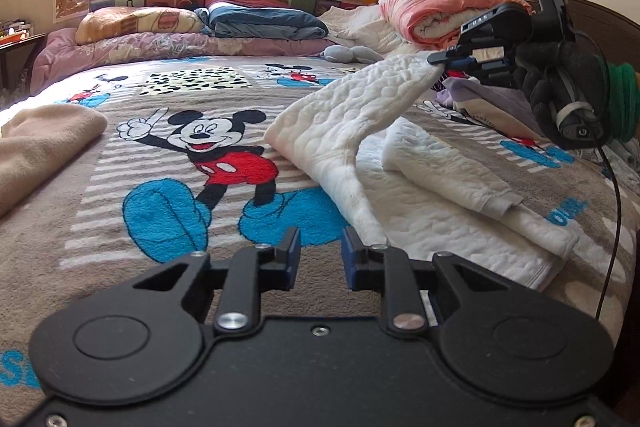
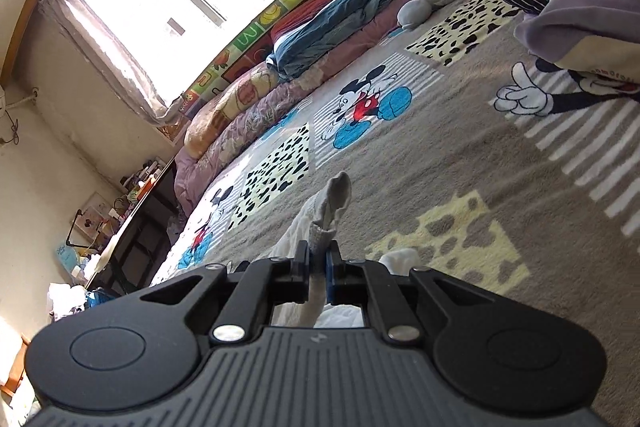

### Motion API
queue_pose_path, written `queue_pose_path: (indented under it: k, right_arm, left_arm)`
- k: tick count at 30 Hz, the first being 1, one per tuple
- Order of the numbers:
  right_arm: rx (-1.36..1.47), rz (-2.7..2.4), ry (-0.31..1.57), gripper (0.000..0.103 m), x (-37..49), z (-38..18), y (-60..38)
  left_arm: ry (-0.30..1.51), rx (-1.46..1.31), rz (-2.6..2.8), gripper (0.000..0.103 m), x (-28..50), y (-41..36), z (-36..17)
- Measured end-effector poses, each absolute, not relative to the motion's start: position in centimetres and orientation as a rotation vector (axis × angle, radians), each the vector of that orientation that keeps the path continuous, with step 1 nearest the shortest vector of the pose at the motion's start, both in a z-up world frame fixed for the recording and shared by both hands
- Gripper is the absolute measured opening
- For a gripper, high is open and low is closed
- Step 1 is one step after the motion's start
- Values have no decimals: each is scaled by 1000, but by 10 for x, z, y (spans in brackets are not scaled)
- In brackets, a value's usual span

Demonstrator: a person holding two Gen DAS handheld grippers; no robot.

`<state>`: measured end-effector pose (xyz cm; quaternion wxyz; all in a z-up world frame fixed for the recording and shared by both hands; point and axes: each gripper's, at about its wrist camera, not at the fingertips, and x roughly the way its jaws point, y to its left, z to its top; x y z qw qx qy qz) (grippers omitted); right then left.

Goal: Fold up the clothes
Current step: 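Grasp the shirt side edge with the right gripper and lift it, then fold the lifted shirt side over the body and open the right gripper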

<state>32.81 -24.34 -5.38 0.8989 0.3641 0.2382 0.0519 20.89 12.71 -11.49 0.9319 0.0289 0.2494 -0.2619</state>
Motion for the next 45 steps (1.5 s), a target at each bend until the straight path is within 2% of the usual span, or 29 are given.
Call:
queue_pose_path:
  k: [10,24,31,40,45]
  right_arm:
    - [702,40,494,9,342,-49,-272]
    - [679,65,501,9,348,-54,-283]
    - [551,110,495,9,345,-45,-272]
    - [72,363,308,9,290,-1,-209]
    - [-412,464,197,9,242,3,-150]
  left_arm:
    - [508,95,-704,18,208,85,-118]
    - [593,159,-767,18,218,48,-137]
    - [620,214,-749,17,222,34,-147]
    - [635,181,-740,17,225,34,-147]
    - [638,173,-733,17,225,33,-146]
